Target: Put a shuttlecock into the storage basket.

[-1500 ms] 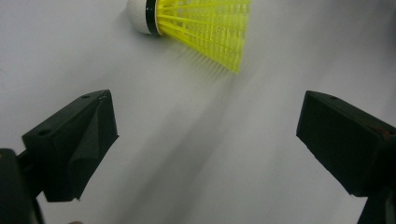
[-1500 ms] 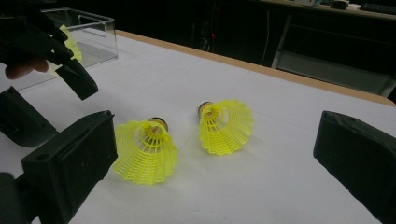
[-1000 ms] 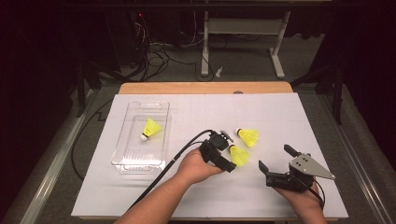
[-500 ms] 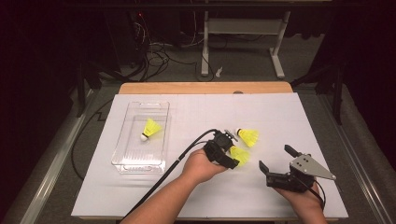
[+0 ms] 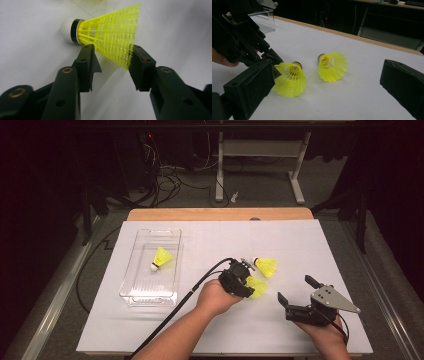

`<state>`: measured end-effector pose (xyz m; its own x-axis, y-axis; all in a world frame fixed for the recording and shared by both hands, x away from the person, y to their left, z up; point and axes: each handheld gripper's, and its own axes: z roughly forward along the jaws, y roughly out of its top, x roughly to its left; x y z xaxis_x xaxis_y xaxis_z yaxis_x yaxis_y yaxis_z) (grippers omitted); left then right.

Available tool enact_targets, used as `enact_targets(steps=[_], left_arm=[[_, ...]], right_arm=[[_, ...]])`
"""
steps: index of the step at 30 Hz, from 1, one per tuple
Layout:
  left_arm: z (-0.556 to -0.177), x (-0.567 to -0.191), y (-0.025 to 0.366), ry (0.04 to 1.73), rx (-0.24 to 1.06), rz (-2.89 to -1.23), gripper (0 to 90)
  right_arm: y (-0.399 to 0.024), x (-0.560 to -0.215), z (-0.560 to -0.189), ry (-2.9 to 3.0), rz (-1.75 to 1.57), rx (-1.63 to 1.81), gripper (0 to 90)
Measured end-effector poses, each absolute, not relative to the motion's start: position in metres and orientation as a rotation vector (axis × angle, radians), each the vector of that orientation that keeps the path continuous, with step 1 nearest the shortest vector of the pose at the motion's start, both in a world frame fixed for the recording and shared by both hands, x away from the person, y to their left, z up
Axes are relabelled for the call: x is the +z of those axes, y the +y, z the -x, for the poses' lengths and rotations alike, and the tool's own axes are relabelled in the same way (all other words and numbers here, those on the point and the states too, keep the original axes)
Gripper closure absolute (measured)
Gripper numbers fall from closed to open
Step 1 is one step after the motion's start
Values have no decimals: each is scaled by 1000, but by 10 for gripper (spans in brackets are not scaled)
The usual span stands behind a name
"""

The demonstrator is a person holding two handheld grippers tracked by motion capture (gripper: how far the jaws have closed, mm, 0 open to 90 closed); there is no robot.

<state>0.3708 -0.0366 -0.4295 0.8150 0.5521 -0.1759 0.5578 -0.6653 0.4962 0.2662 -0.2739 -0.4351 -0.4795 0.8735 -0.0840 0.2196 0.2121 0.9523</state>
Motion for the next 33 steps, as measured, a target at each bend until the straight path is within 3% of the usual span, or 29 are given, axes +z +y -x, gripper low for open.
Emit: enact_targets(steps=[17, 33], left_arm=[[-373, -424, -31, 865, 71, -2462, 887], [-374, -419, -23, 842, 108, -2460, 900]], right_arm=[[-274, -436, -267, 1844, -1017, 1292, 0], [-275, -435, -266, 1837, -1019, 1292, 0]])
